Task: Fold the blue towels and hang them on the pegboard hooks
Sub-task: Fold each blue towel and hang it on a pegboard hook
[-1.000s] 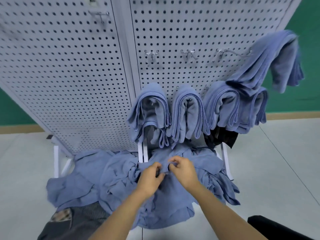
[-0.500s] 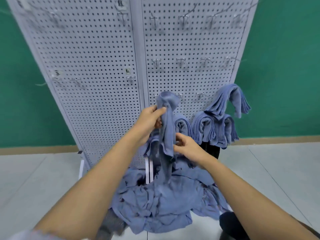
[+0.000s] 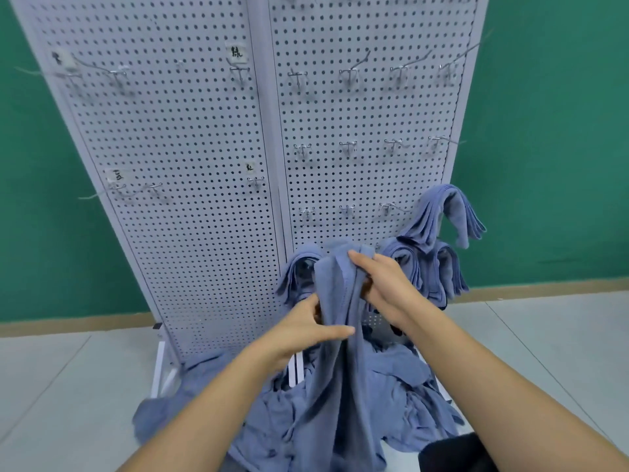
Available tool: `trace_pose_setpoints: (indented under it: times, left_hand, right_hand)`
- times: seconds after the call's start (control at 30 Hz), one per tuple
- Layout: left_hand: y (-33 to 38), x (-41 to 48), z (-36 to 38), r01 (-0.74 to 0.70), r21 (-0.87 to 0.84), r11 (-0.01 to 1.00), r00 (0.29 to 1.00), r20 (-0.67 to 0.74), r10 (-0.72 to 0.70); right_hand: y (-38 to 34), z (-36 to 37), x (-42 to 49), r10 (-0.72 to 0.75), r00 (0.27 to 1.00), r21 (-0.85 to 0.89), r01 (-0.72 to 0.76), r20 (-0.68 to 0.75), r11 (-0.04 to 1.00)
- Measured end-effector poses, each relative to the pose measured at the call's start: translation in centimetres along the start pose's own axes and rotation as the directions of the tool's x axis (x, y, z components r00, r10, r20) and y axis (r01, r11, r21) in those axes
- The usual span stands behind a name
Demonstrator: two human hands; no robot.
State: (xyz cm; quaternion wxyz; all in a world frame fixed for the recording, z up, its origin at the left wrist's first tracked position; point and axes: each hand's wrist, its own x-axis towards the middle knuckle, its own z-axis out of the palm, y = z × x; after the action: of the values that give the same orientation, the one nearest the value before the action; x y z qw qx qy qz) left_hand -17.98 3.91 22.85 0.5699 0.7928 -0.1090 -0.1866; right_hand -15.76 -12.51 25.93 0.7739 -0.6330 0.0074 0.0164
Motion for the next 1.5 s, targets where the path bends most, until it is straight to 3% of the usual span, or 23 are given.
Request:
trace_pose_setpoints:
  times: [0.13, 0.33, 0.57, 0.7, 0.93, 1.1, 1.17, 1.33, 1.5]
  left_hand:
    - [-0.1, 0.9, 1.0, -0.103, -0.01, 0.995, 0.978, -0.183, 0.1]
    - [0.5, 0.8, 0.8, -0.198, -0.124, 0.972, 0.862, -0.494, 0.113]
    - [0.4, 0.3, 0.3, -0.15, 0.049, 0.988, 0.862, -0.483, 0.155]
    - [0.2, -0.2, -0.3, -0.147, 0.04, 0.988, 0.862, -0.484, 0.148]
    - [0.7, -0.4, -1.5, -0.196, 0.239, 0.951, 0.759, -0.577, 0.301]
    - [0.9, -0.6, -3.9, -0.205, -0.111, 0.972, 0.753, -0.653, 0.084]
    - [0.7, -0.8, -5.3, -0.203, -0.167, 0.965, 0.735, -0.678, 0.037]
    - [-1.3, -0.9, -8.9, -0.069, -0.004, 0.998, 0.657, -0.752, 0.042]
    - [-2.8, -1.6, -10.4, 0.145, 0.124, 0.982, 0.697, -0.717, -0.012]
  right_hand:
    - [-0.3, 0.4, -0.5, -0.017, 1.0, 0.102, 0.016, 0.012, 0.995]
    - [0.2, -0.2, -1.3, 0.117, 0.985, -0.235, -0.084, 0.13, 0.968]
    - [1.2, 0.4, -1.6, 0.072, 0.997, -0.237, -0.064, 0.025, 0.969]
    - [1.5, 0.7, -1.8, 0.014, 1.0, -0.225, -0.013, 0.004, 0.974]
    - [2.1, 1.7, -2.5, 0.005, 0.998, -0.231, 0.011, 0.07, 0.973]
    - [1.1, 0.4, -1.2, -0.099, 0.987, -0.303, 0.055, -0.131, 0.951]
    - [1.0, -0.9, -0.5, -0.131, 0.974, -0.373, 0.054, -0.184, 0.926]
    - [1.0, -3.7, 0.3, -0.153, 0.957, -0.543, -0.007, -0.248, 0.839]
    - [1.2, -4.9, 0.2, -0.085, 0.951, -0.522, -0.088, -0.297, 0.848]
